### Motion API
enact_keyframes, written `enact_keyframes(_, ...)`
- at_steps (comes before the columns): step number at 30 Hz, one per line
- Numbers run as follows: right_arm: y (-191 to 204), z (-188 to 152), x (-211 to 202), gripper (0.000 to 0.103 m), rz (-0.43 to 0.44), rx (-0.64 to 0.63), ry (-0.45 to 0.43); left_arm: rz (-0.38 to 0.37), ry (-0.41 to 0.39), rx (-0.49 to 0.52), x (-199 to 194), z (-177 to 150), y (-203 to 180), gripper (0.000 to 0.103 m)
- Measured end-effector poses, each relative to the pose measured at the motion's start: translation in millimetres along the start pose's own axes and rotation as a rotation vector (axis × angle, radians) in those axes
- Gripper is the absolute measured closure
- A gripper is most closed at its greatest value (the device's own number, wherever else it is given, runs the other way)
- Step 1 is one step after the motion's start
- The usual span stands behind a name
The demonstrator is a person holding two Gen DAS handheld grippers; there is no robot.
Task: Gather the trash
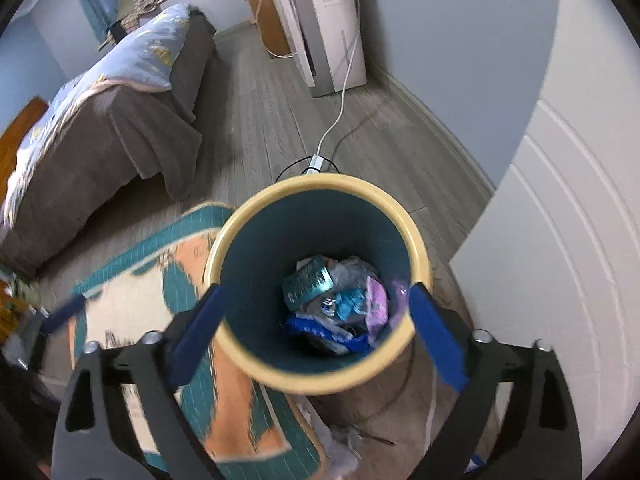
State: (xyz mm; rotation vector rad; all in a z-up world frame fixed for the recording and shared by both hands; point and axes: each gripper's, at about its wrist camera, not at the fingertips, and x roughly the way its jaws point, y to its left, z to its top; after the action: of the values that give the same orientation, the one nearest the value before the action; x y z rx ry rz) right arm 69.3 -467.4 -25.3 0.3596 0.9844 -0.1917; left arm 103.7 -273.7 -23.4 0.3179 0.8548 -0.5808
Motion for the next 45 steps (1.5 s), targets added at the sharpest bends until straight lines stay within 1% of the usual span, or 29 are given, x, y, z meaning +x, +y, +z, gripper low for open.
enact_keyframes(3, 7, -15, -20, 0.006, -0.045, -0.050, -0.010, 0.023, -0.020, -0.033, -24, 1, 0, 0.005)
enact_keyframes(5, 9, -26, -36, 0.006, -0.066, -0.072, -0.037, 0.039, -0.025, -0.070, -41, 1, 2, 0.005)
enact_keyframes(7, 7, -36, -51, 0.006, -0.080, -0.078, -0.062, 0.037, -0.029, -0.107, -55, -3, 5, 0.005)
enact_keyframes(10, 3, -49, -69, 0.006, -0.093, -0.070, -0.093, 0.040, -0.025, -0.132, -67, -12, 5, 0.005)
enact_keyframes(13, -3, -60, -81, 0.006, -0.111, -0.047, -0.126, 0.076, -0.049, -0.121, -73, -22, 1, 0.005)
enact_keyframes(15, -4, -66, -84, 0.006, -0.118, -0.031, -0.145, 0.085, -0.067, -0.110, -71, -26, -1, 0.005)
enact_keyframes(19, 1, -67, -80, 0.006, -0.149, -0.034, -0.167, 0.143, -0.102, -0.071, -61, -34, -3, 0.005)
enact_keyframes(21, 3, -65, -82, 0.006, -0.144, -0.032, -0.191, 0.161, -0.095, -0.053, -55, -34, -2, 0.005)
enact_keyframes(26, 1, -64, -89, 0.006, -0.162, -0.028, -0.240, 0.149, -0.113, -0.056, -58, -33, 2, 0.005)
enact_keyframes(31, -3, -65, -85, 0.006, -0.164, -0.010, -0.212, 0.128, -0.108, -0.063, -61, -34, 3, 0.005)
enact_keyframes(37, -4, -66, -86, 0.006, -0.176, 0.000, -0.213, 0.124, -0.116, -0.048, -64, -34, 1, 0.005)
enact_keyframes(45, -1, -66, -87, 0.006, -0.189, -0.019, -0.214, 0.111, -0.107, -0.065, -63, -34, 3, 0.005)
